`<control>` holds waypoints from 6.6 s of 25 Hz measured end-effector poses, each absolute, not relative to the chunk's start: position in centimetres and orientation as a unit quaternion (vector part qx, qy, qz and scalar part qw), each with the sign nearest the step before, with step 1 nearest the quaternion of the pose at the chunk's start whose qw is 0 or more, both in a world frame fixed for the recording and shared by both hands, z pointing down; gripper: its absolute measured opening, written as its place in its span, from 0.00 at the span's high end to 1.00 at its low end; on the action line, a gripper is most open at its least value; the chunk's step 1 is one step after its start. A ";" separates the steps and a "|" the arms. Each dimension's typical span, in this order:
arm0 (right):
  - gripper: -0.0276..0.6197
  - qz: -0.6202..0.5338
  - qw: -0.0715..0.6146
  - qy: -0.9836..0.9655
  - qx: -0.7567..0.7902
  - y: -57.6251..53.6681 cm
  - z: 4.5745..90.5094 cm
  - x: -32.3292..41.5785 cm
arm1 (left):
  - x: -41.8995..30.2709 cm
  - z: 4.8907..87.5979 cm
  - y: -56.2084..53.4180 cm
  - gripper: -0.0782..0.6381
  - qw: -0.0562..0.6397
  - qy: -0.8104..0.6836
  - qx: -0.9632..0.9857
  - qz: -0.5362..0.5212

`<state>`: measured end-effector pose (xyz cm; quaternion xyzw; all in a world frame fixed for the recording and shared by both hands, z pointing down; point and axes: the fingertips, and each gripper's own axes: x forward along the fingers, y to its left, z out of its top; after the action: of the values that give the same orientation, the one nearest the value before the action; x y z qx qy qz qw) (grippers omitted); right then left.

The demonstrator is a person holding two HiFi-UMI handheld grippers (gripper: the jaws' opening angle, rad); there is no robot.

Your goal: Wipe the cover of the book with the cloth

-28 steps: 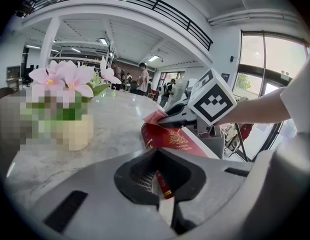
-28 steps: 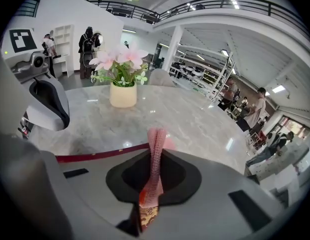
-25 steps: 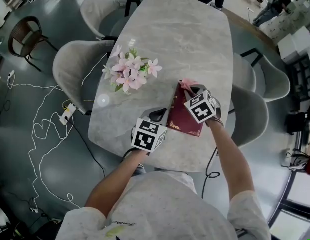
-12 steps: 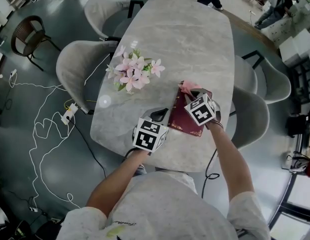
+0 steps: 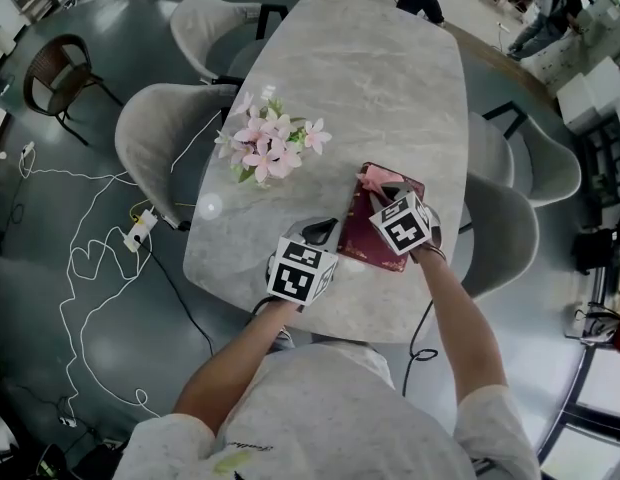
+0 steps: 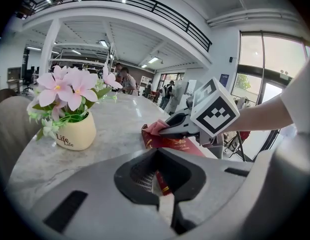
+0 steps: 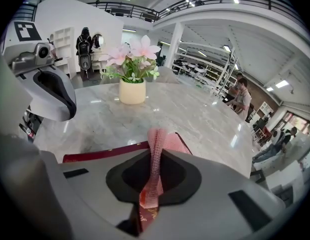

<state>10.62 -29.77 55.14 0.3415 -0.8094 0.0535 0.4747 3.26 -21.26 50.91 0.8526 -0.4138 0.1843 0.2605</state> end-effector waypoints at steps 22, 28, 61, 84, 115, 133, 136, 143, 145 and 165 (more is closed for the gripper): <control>0.93 0.068 0.474 -0.804 0.353 -27.1 55.2 10.0 | 3.0 50.3 -20.2 0.88 0.250 -0.390 0.866 0.186; 0.93 0.072 0.473 -0.803 0.356 -26.2 55.3 9.8 | 2.9 50.1 -19.7 0.88 0.247 -0.383 0.870 0.186; 0.93 0.084 0.476 -0.792 0.372 -20.7 55.1 8.3 | 1.5 49.6 -16.0 0.88 0.234 -0.353 0.887 0.186; 0.93 0.100 0.483 -0.791 0.362 -16.6 55.3 7.7 | 1.1 50.0 -14.9 0.88 0.249 -0.346 0.888 0.171; 0.93 0.023 0.516 -0.816 0.258 -15.1 48.8 8.2 | 2.4 52.0 -17.2 0.88 0.271 -0.367 0.877 0.153; 0.93 -0.078 0.555 -0.808 0.182 -26.1 47.8 6.5 | 1.0 51.6 -19.3 0.88 0.276 -0.410 0.858 0.139; 0.93 -0.079 0.563 -0.804 0.177 -28.3 48.6 6.3 | 0.7 51.6 -19.7 0.88 0.280 -0.418 0.853 0.138; 0.93 -0.093 0.585 -0.788 0.166 -32.8 51.1 5.8 | 0.2 52.1 -20.2 0.88 0.282 -0.429 0.848 0.131; 0.93 -0.098 0.597 -0.780 0.158 -33.5 52.1 5.6 | 0.3 52.1 -20.4 0.88 0.278 -0.431 0.849 0.130; 0.93 -0.088 0.656 -0.745 0.079 -33.0 57.2 5.3 | -0.4 53.8 -20.2 0.88 0.307 -0.446 0.830 0.132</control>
<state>5.29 -33.01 57.24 0.0790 -0.7455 -0.0883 0.6559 -0.43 -20.24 53.80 0.8302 -0.4464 0.1315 0.3068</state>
